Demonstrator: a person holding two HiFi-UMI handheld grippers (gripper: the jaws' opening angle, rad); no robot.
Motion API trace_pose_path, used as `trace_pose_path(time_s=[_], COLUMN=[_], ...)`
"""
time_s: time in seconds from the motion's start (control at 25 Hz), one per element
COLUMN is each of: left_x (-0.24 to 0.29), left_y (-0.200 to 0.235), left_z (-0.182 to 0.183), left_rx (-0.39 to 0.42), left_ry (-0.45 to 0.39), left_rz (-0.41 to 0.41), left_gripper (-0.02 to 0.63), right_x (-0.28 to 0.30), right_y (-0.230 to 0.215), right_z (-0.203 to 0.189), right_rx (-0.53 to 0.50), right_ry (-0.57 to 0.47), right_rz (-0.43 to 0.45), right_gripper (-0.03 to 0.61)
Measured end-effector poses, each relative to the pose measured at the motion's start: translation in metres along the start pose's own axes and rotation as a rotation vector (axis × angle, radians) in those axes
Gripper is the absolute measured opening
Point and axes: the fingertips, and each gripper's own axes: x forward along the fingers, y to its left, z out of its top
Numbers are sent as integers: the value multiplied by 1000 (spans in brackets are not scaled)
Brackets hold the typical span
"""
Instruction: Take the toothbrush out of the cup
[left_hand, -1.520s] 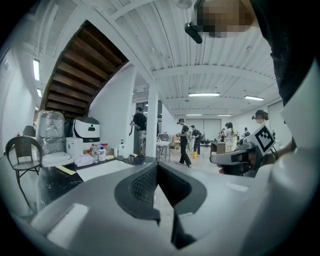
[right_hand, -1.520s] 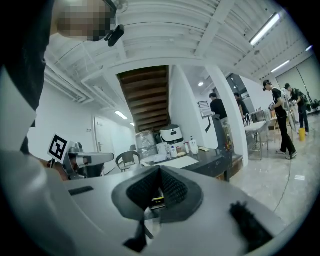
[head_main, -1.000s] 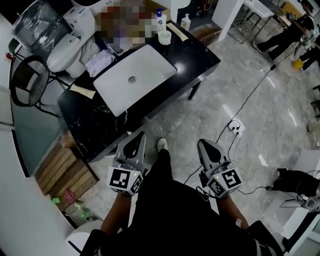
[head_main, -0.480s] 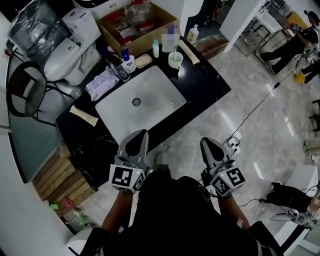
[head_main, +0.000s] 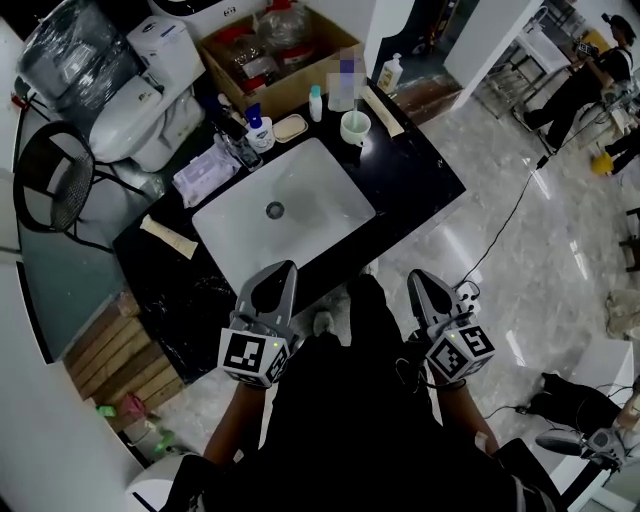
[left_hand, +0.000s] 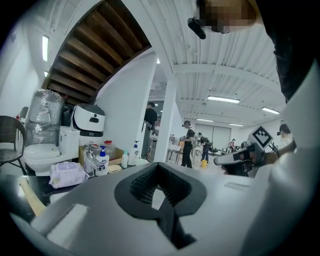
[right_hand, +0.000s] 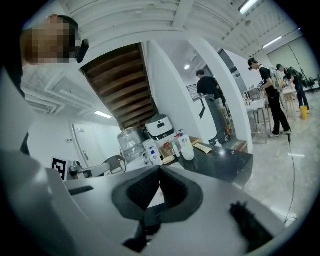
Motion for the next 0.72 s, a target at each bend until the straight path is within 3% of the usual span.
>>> trace_pose_path(time_s=[0.36, 0.52, 0.72], left_x=[23, 52, 101], left_y=[15, 17, 30], left_z=[19, 26, 33], left_rx=[23, 33, 18], left_ry=[-18, -17, -7], left_rz=[76, 96, 154], left_gripper=[8, 8, 8], right_x=[40, 65, 105], right_y=[-12, -32, -62], right_z=[29, 41, 58], right_rx=[-16, -51, -23], right_ry=[-11, 13, 42], right_rz=[105, 161, 247], right_gripper=[9, 9, 9])
